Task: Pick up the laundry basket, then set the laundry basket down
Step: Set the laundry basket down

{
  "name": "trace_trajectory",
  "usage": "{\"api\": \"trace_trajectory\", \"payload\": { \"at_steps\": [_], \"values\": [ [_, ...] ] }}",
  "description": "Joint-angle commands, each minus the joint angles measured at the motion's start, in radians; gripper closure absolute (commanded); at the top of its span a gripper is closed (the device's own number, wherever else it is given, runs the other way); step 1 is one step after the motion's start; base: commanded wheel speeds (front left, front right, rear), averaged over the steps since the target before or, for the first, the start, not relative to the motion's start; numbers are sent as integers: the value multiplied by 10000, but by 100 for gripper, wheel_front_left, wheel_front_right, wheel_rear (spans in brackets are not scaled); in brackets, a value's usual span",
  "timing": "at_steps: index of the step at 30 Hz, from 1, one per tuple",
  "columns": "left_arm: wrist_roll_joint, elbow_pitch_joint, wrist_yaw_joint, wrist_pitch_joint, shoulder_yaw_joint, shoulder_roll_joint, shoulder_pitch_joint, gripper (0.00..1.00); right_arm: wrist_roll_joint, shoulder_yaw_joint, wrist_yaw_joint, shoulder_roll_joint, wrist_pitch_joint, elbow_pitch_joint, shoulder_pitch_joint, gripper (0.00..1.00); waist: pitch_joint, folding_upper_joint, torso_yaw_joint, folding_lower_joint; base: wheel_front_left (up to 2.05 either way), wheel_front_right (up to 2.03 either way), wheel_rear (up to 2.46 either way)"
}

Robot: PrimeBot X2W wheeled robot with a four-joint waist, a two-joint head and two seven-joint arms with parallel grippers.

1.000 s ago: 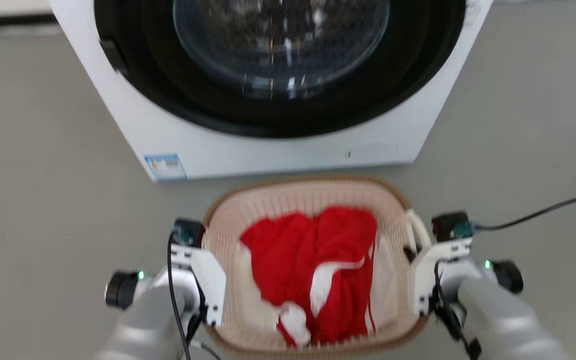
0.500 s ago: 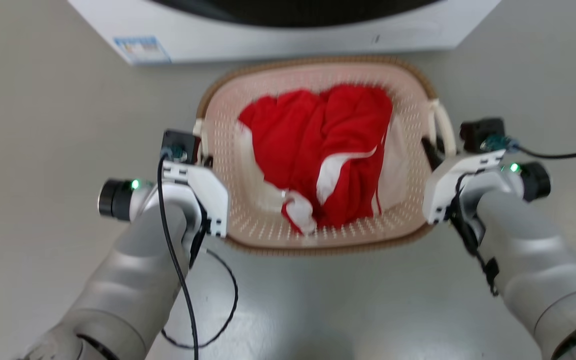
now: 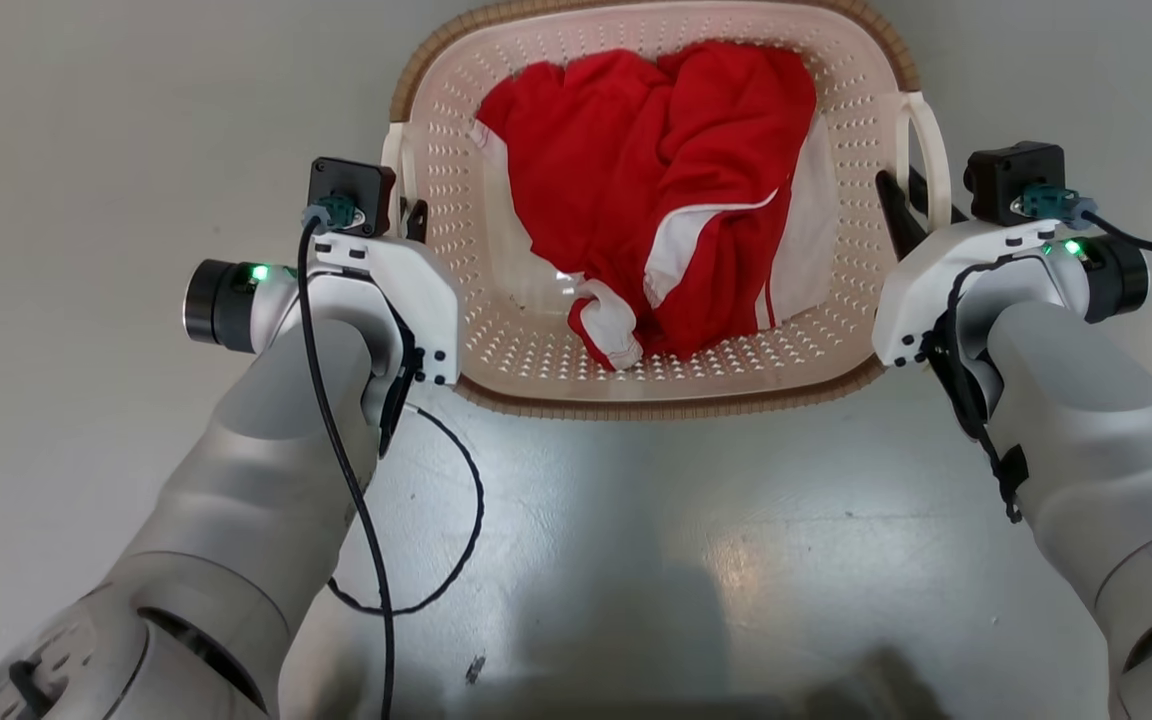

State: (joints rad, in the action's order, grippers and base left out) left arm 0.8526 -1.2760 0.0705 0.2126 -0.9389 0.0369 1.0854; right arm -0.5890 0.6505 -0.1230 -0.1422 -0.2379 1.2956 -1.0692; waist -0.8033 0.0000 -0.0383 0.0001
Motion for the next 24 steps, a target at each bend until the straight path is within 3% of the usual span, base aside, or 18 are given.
{"api": "trace_trajectory", "payload": {
  "at_steps": [1, 24],
  "values": [
    [-112, -3, 69, 158, 121, 346, 336, 100, 149, 130, -77, 35, -156, -72, 224, 100, -178, 0, -33, -1, 0, 0, 0],
    [-49, -82, 101, 451, 232, 330, 817, 100, 548, -408, -77, -90, -231, -51, -128, 100, -915, 0, -47, -1, 0, 0, 0]
  ]
}}
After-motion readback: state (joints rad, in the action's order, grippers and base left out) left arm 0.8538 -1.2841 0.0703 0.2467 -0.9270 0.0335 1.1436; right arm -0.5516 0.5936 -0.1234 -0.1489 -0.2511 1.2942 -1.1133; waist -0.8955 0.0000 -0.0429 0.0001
